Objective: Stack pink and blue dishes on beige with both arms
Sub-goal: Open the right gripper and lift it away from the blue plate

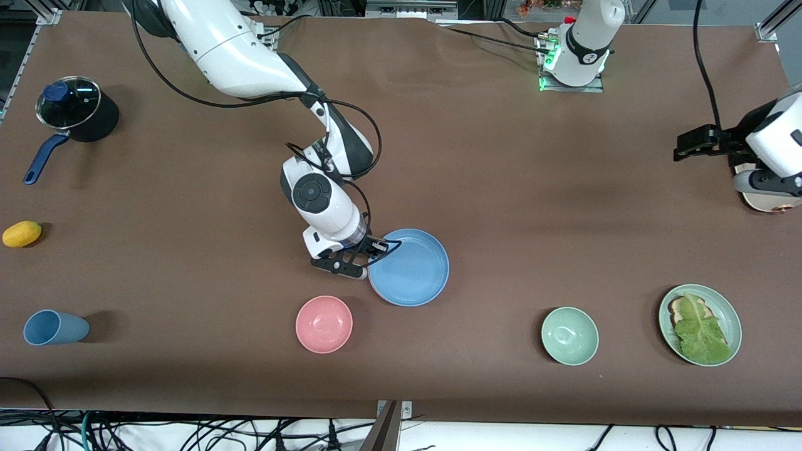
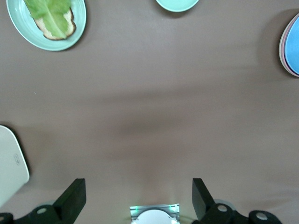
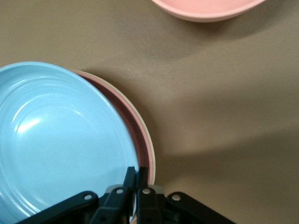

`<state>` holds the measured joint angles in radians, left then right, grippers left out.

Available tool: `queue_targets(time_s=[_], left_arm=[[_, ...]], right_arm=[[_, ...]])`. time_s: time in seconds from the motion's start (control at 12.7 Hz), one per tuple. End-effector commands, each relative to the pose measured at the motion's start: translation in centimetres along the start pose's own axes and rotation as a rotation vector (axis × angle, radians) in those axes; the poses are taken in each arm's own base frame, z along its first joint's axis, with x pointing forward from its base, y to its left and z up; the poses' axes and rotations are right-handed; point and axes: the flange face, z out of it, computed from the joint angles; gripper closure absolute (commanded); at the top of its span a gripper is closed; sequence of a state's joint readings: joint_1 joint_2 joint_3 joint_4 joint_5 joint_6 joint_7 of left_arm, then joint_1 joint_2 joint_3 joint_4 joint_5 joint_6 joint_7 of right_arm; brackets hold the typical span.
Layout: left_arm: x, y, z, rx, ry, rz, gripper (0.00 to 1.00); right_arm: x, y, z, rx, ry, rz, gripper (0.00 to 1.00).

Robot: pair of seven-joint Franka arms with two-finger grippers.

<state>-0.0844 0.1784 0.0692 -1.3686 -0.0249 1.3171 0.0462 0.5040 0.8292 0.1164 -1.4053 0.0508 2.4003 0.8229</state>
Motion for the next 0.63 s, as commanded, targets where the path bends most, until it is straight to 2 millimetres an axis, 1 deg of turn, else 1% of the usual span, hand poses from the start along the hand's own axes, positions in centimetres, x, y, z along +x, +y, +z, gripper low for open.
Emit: queue_targets(time_s=[0.0, 0.08, 0.16, 0.24, 0.31, 0.39, 0.47, 0.55], left_arm=[[-1.5, 0.9, 0.8, 0.016, -0.026, -0.014, 0.0], [-1.8, 0.9, 1.1, 0.015, -0.033, -0.012, 0.0], [-2.3, 0.9, 1.1, 0.014, -0.032, -0.014, 0.0], [-2.9, 0.8, 1.1, 0.008, -0.03, -0.013, 0.0], [-3.2, 0.9, 1.5, -0.011, -0.039, -0.007, 0.0], [-3.2, 0.7, 2.6, -0.021, -0.057, -0.01, 0.0], [-3.0, 0.3, 3.2, -0.023, -0.055, -0.011, 0.0], [-3.3, 0.2, 2.9, -0.022, -0.038, -0.009, 0.0]], right_arm=[[0.1, -0.7, 0.3, -0.002, 0.023, -0.005, 1.0], [0.1, -0.7, 0.1, -0.001, 0.024, -0.007, 1.0], [0.2, -0.7, 0.2, -0.004, 0.023, -0.006, 0.97], [0.3, -0.6, 0.0, -0.006, 0.023, -0.009, 0.69], [0.4, -0.6, -0.2, -0.005, 0.025, -0.009, 0.45], [0.5, -0.4, -0.4, -0.015, 0.023, -0.008, 0.26], [0.8, 0.0, -0.5, -0.038, 0.025, -0.011, 0.15], [1.0, 0.2, -0.9, -0.055, 0.027, -0.023, 0.02]])
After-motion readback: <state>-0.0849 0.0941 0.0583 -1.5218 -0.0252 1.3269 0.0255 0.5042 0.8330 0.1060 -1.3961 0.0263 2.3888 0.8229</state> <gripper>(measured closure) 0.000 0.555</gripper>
